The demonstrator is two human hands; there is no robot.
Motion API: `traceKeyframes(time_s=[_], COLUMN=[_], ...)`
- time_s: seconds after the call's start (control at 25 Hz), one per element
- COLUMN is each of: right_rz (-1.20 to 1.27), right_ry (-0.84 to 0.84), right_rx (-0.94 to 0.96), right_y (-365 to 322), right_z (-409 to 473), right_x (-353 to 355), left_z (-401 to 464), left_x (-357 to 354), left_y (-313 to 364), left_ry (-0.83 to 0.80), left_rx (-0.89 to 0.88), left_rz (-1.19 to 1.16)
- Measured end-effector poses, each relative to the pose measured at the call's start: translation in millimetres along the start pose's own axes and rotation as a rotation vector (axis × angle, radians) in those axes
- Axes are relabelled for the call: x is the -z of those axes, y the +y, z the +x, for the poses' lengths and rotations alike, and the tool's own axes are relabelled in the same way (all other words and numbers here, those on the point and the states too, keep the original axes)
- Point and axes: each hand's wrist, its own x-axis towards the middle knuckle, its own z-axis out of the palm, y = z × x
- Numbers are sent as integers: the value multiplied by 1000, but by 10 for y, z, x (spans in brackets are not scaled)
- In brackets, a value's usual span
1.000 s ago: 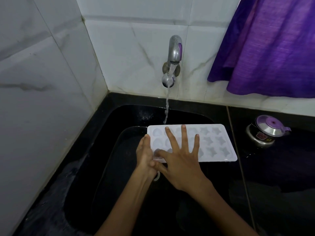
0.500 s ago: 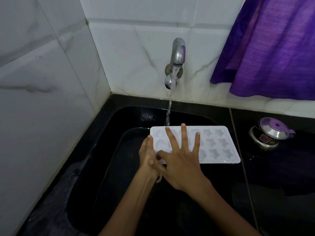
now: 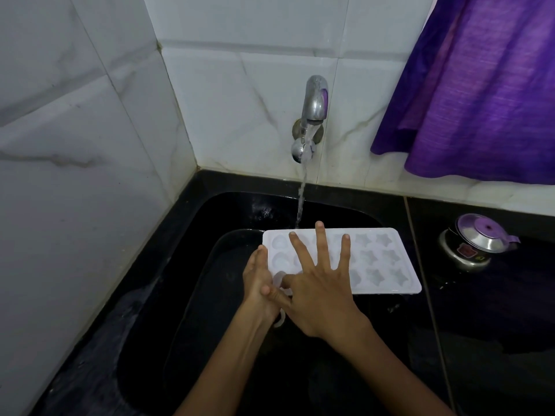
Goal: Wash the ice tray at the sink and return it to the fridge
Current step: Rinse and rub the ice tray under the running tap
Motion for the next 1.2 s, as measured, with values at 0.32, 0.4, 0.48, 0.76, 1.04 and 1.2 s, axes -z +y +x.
traceKeyframes(time_s=[0.32, 0.4, 0.48, 0.76, 1.04, 1.2], right_rz=[63, 95, 189, 894, 1449, 1652], right_ry=[-306, -364, -441, -197, -214, -362], right_rx=[84, 87, 102, -285, -733, -730], right_y=[-10, -16, 28, 735, 920, 769], right_z=[-5, 1, -2, 539, 1793, 2233], right_x=[127, 185, 274, 634, 439, 321], left_z=[46, 66, 98, 248, 276, 350], left_x=[64, 66, 66, 79, 138, 151], left_y=[-18, -16, 5, 137, 240, 243], left_ry=[2, 7, 8, -26, -59, -51], left_rx=[-4, -9, 7, -2, -19, -28], left_rz=[-1, -2, -17, -24, 9, 45])
